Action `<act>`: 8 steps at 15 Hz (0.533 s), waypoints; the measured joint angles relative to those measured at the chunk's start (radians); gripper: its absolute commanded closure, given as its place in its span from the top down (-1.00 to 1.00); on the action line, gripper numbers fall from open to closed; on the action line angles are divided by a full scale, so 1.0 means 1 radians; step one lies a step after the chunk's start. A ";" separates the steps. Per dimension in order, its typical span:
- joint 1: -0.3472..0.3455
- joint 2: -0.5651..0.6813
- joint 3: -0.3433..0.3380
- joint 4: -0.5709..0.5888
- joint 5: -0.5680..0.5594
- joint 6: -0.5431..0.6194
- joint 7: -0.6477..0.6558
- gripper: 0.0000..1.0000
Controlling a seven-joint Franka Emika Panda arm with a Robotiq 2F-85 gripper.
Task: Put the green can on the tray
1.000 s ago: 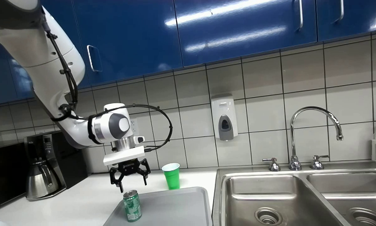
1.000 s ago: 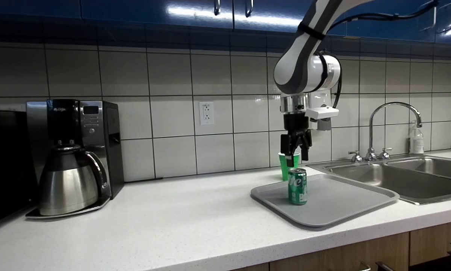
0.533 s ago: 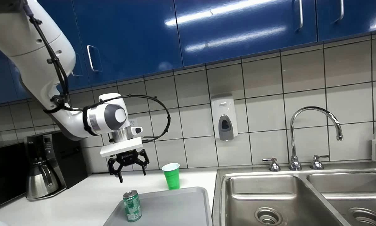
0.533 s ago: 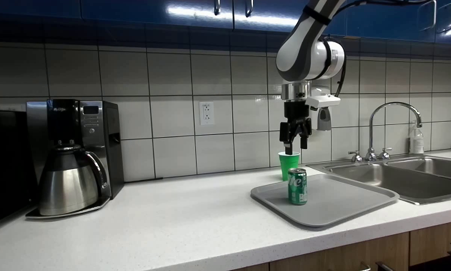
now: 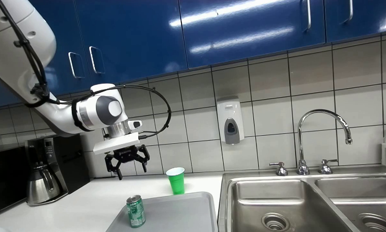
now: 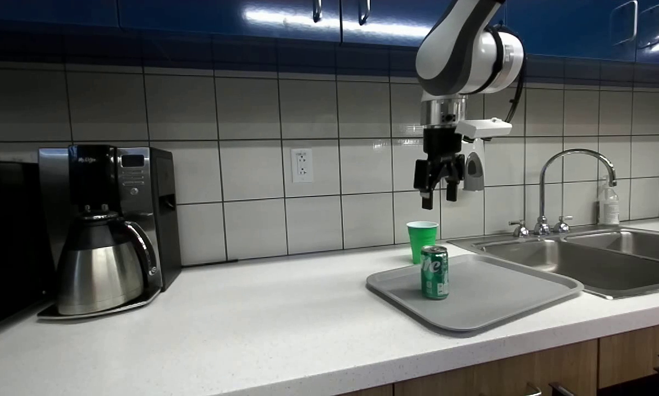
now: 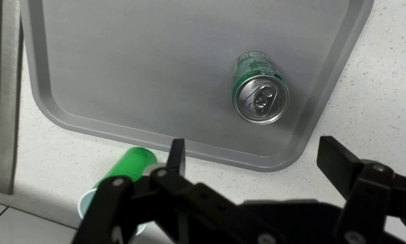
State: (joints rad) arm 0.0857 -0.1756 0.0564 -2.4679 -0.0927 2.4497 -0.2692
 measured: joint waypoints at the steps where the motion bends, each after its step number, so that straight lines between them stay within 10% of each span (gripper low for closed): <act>1: 0.000 -0.025 0.000 -0.014 0.000 -0.001 0.007 1.00; 8: 0.000 -0.154 0.000 -0.080 0.008 -0.008 0.036 1.00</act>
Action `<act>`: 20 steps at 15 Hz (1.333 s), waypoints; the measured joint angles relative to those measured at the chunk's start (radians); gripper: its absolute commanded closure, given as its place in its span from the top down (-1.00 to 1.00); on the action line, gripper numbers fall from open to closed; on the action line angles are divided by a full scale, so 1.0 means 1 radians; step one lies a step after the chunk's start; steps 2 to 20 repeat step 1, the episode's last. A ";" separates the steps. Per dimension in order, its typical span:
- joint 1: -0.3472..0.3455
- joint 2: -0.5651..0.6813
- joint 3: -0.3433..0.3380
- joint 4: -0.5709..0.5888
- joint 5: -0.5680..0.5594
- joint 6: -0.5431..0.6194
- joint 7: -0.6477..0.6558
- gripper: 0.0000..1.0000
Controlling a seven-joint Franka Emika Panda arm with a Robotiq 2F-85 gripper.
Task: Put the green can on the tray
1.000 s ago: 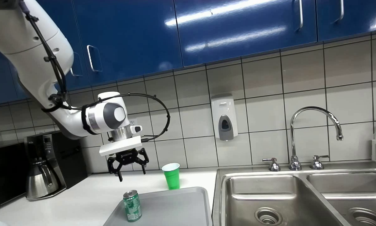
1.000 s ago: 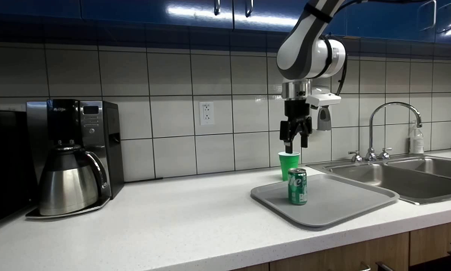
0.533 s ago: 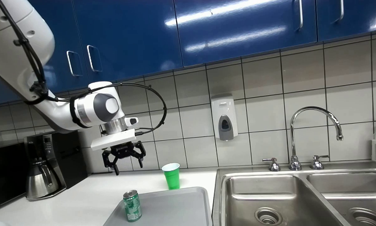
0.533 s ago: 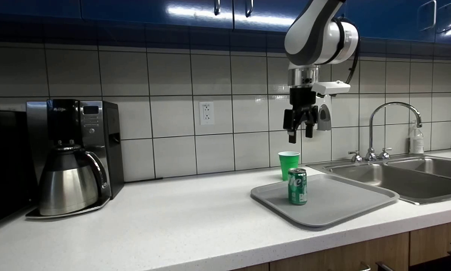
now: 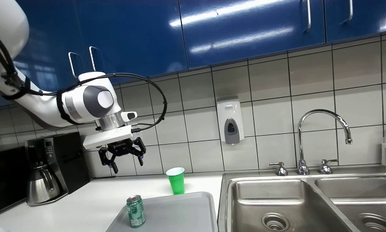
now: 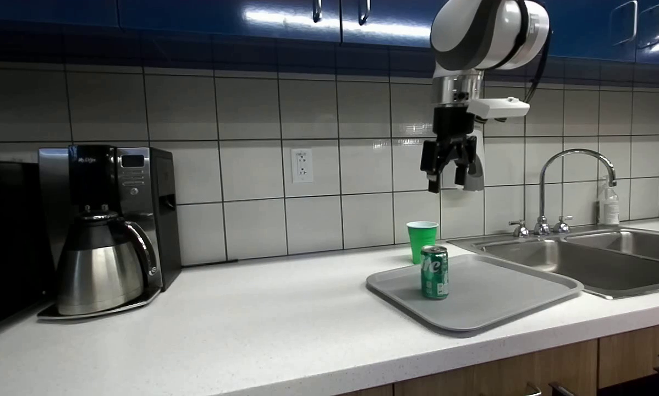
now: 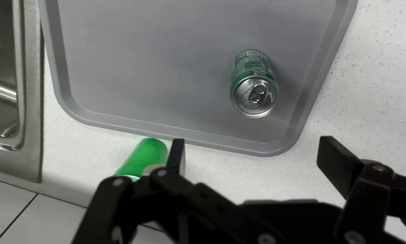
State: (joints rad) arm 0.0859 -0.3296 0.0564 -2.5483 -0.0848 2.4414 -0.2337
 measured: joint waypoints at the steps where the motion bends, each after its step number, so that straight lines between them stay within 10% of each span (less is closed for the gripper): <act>1: 0.000 -0.001 0.000 -0.002 0.000 0.000 0.000 1.00; 20: 0.000 -0.001 0.000 -0.002 0.000 0.000 0.000 1.00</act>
